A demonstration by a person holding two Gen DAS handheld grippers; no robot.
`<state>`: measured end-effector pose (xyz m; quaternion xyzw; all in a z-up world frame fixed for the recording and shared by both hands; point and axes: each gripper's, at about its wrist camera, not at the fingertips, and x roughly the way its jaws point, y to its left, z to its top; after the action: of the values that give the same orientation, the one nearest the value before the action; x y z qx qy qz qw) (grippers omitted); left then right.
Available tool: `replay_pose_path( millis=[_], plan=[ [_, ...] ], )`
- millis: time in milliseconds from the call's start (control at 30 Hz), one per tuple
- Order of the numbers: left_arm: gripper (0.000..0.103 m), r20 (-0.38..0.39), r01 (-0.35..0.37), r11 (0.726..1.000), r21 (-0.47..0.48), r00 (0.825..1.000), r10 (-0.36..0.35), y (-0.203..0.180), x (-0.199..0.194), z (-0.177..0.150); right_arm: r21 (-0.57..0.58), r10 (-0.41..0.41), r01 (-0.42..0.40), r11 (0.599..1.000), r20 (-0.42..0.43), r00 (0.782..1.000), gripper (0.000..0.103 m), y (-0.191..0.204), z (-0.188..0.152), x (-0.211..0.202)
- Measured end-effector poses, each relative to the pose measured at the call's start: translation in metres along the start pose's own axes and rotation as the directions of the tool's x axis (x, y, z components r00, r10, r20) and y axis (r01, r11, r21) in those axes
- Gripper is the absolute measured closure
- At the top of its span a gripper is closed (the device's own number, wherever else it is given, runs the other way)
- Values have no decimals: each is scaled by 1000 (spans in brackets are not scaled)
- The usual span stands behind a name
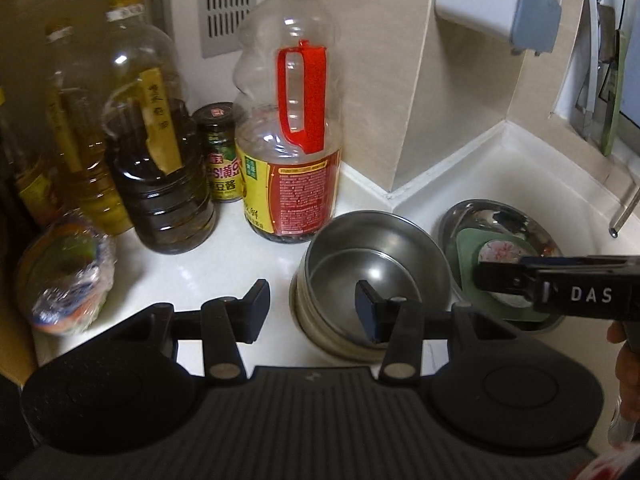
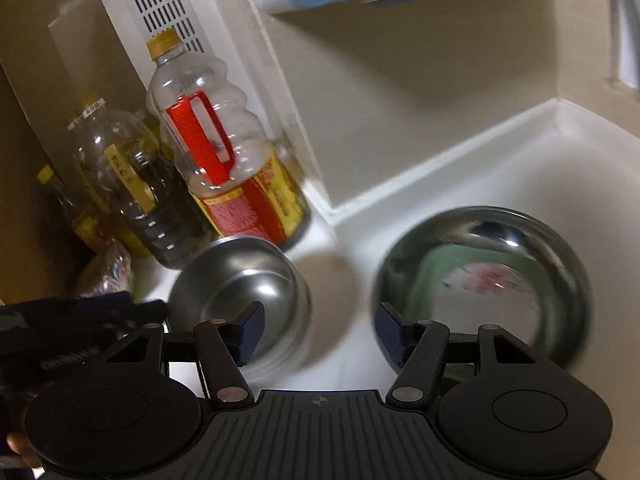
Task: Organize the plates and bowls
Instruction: 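Move the left gripper to the stack rim and close on it, then lift the steel pot and bowl stack with the left gripper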
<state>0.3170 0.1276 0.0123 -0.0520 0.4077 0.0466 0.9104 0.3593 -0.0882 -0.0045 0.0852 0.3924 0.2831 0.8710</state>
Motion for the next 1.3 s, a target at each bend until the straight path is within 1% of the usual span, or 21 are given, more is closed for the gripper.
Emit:
replay_pose_path(
  millis=[67,133,200,267,300,333,467,567,600,633,700,733,800,933,1167,1233,1300],
  plan=[
    [59,-16,-1,1000,8,1000,1,1,10,4,1,3,-3,1000,-18,1000,42,5,5,13],
    [59,-36,-4,1000,12,999,4,2,20,7,9,4,-4,1000,-44,999,51,7,10,27],
    [59,-53,1,1000,15,999,0,2,27,9,21,6,-4,1000,-76,997,56,9,12,40],
    [64,-73,7,1000,18,997,-6,3,34,9,36,-6,10,999,-108,994,61,9,13,53],
    [69,-83,13,1000,18,996,-12,4,38,10,43,-9,14,999,-122,993,64,9,12,58],
    [69,-93,16,1000,18,996,-14,4,42,10,50,-10,17,999,-133,991,66,8,12,62],
    [69,-120,24,999,26,993,-21,4,50,11,56,-27,37,998,-161,987,72,9,13,71],
    [72,-138,27,999,37,990,-22,4,56,12,48,-49,58,997,-177,983,76,11,15,76],
    [77,-143,25,999,41,990,-19,4,58,12,48,-54,64,997,-182,982,78,11,15,77],
    [80,-148,22,999,46,989,-15,4,60,12,49,-57,67,997,-189,980,79,11,15,79],
    [82,-157,21,999,48,988,-13,5,64,11,44,-65,75,996,-199,978,80,12,14,82],
    [85,-163,25,999,46,986,-18,5,66,11,40,-69,79,996,-202,977,81,13,14,83],
    [86,-176,37,998,43,984,-29,6,70,10,35,-81,90,995,-216,973,84,14,13,87],
    [87,-166,35,997,69,986,-23,5,71,10,28,-88,97,995,-226,970,84,15,12,90],
    [86,-172,37,994,101,985,-20,4,70,12,65,-81,100,993,-240,967,84,12,12,95],
    [86,-166,33,991,132,986,-11,2,70,11,77,-79,100,992,-239,968,84,11,12,95],
    [85,-171,44,991,125,985,-22,5,72,11,94,-73,98,991,-237,969,84,9,12,95]
  ],
)
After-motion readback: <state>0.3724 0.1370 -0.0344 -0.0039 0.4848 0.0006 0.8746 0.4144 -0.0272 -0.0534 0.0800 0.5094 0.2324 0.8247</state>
